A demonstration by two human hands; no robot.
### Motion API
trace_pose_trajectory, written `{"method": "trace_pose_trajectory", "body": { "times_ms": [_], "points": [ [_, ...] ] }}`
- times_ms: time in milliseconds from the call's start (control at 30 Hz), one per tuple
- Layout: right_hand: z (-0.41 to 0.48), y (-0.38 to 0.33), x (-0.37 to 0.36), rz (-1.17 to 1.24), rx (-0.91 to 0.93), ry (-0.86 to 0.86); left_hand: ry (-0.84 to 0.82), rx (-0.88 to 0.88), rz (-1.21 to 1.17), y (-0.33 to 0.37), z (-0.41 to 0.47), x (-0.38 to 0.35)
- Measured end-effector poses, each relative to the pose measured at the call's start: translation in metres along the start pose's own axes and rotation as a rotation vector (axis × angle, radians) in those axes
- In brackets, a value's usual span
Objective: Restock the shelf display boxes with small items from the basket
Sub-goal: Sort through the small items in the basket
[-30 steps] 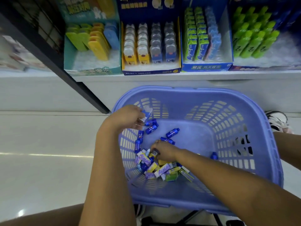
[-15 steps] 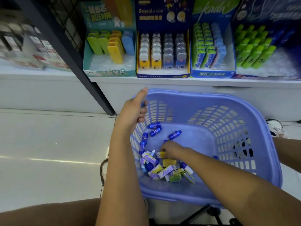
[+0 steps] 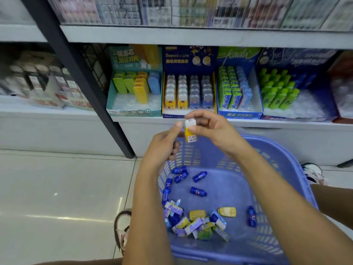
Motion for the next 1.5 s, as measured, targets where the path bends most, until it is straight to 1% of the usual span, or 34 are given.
{"method": "trace_pose_trajectory", "body": {
  "times_ms": [100,167,233,333,400,467,567,633,700,767,867,1000,1067,1200,1233,1300,1367,1400,1433,1500],
  "points": [
    [0.002,-0.017,-0.002,0.11,0.02,-0.068,-0.149,0.075,-0.319,0.005,-0.003,-0.008],
    [0.005,-0.021,-0.002,0.144,-0.009,-0.106,-0.17,0.07,-0.459,0.008,-0.004,-0.009],
    [0.008,-0.024,-0.002,0.098,0.001,-0.069,-0.082,-0.007,-0.442,0.01,-0.001,-0.011],
    [0.014,-0.026,-0.005,0.002,0.005,0.113,0.122,-0.171,-0.217,0.013,0.005,-0.009],
    [0.019,-0.026,-0.006,-0.007,-0.006,0.227,0.216,-0.222,-0.09,0.013,0.009,-0.007],
    [0.025,-0.029,-0.007,-0.097,0.032,0.32,0.267,-0.217,-0.074,0.011,0.011,-0.005],
    [0.041,-0.037,-0.01,-0.324,0.131,0.452,0.347,-0.139,-0.204,0.006,0.011,0.001],
    [0.055,-0.039,-0.013,-0.509,0.163,0.501,0.351,-0.087,-0.287,0.004,0.01,0.008],
    [0.066,-0.036,-0.018,-0.658,0.195,0.473,0.308,-0.066,-0.324,0.003,0.01,0.015],
    [0.072,-0.032,-0.022,-0.752,0.241,0.443,0.276,-0.082,-0.337,0.004,0.008,0.021],
    [0.076,-0.03,-0.025,-0.812,0.295,0.436,0.259,-0.103,-0.391,0.004,0.008,0.027],
    [0.081,-0.031,-0.025,-0.88,0.339,0.469,0.227,-0.066,-0.446,0.0,0.01,0.027],
    [0.082,-0.034,-0.023,-0.917,0.327,0.487,0.218,-0.044,-0.463,-0.001,0.011,0.026],
    [0.083,-0.048,-0.022,-1.025,0.264,0.456,0.185,-0.034,-0.482,0.001,0.011,0.022],
    [0.08,-0.052,-0.022,-1.025,0.252,0.45,0.184,-0.04,-0.47,0.003,0.01,0.019],
    [0.066,-0.055,-0.025,-0.884,0.217,0.386,0.189,-0.049,-0.439,0.008,0.009,0.015],
    [0.044,-0.05,-0.03,-0.65,0.139,0.205,0.176,-0.046,-0.425,0.012,0.009,0.01],
    [0.032,-0.047,-0.032,-0.567,0.098,0.115,0.158,-0.042,-0.415,0.013,0.01,0.008],
    [0.022,-0.043,-0.032,-0.513,0.081,0.061,0.136,-0.037,-0.39,0.016,0.01,0.005],
    [0.01,-0.04,-0.026,-0.414,0.093,0.062,0.094,-0.038,-0.284,0.022,0.012,-0.003]
  ]
}}
Point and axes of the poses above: each hand's wrist, its own z-axis towards the middle knuckle, its own x-axis out of the back of the hand, y = z × x, the point moved 2 cm from there along z, towards the middle knuckle, and after that the axes turned 14 degrees about -x, right-handed, at the moved point
